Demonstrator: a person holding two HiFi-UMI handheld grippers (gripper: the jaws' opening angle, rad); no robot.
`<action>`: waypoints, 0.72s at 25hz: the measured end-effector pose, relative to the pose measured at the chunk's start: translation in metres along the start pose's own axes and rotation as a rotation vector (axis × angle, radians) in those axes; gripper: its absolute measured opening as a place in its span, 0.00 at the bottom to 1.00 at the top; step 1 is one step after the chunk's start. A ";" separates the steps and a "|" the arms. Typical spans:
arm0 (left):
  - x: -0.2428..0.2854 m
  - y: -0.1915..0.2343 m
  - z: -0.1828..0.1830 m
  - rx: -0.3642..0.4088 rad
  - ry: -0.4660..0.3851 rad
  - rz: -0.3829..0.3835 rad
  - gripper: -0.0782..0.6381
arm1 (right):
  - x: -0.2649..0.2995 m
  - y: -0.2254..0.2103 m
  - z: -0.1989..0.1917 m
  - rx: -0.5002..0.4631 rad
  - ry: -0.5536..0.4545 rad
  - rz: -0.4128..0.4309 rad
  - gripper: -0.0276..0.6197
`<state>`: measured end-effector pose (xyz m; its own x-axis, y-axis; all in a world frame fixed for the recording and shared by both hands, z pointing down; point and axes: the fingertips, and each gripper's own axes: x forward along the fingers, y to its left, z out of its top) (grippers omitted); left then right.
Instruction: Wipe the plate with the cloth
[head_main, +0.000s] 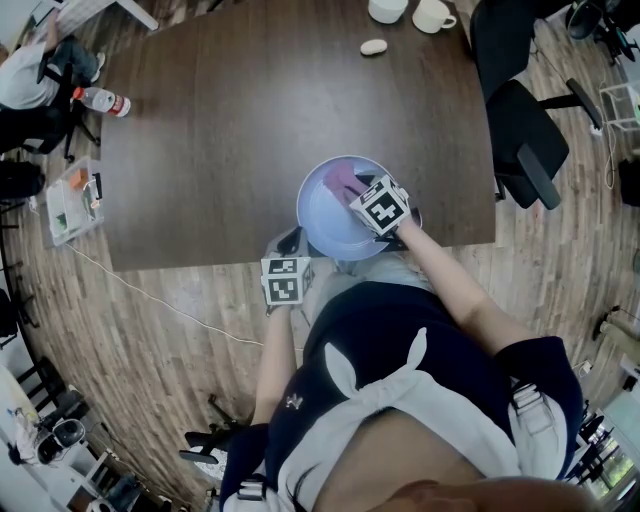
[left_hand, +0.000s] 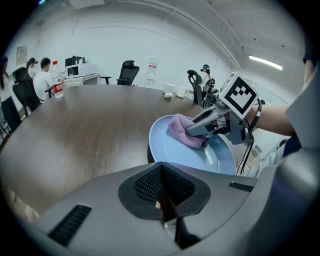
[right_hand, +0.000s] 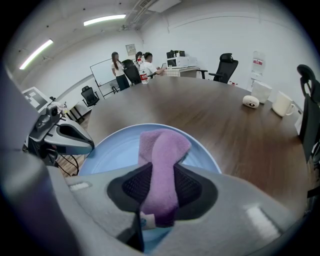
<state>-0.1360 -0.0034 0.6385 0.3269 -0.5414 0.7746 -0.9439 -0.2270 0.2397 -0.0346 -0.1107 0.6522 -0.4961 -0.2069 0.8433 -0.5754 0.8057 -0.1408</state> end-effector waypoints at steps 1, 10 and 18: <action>0.000 0.000 -0.001 0.001 0.002 0.000 0.12 | 0.000 -0.001 -0.001 -0.002 0.001 -0.001 0.23; 0.000 -0.004 0.002 -0.004 -0.004 -0.006 0.12 | -0.009 -0.013 -0.008 -0.149 0.059 -0.078 0.24; 0.001 0.000 0.002 -0.003 -0.006 -0.003 0.12 | -0.016 -0.025 -0.016 -0.266 0.118 -0.165 0.24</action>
<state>-0.1356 -0.0054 0.6381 0.3299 -0.5454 0.7705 -0.9431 -0.2264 0.2435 -0.0016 -0.1188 0.6501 -0.3226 -0.2940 0.8997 -0.4440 0.8865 0.1304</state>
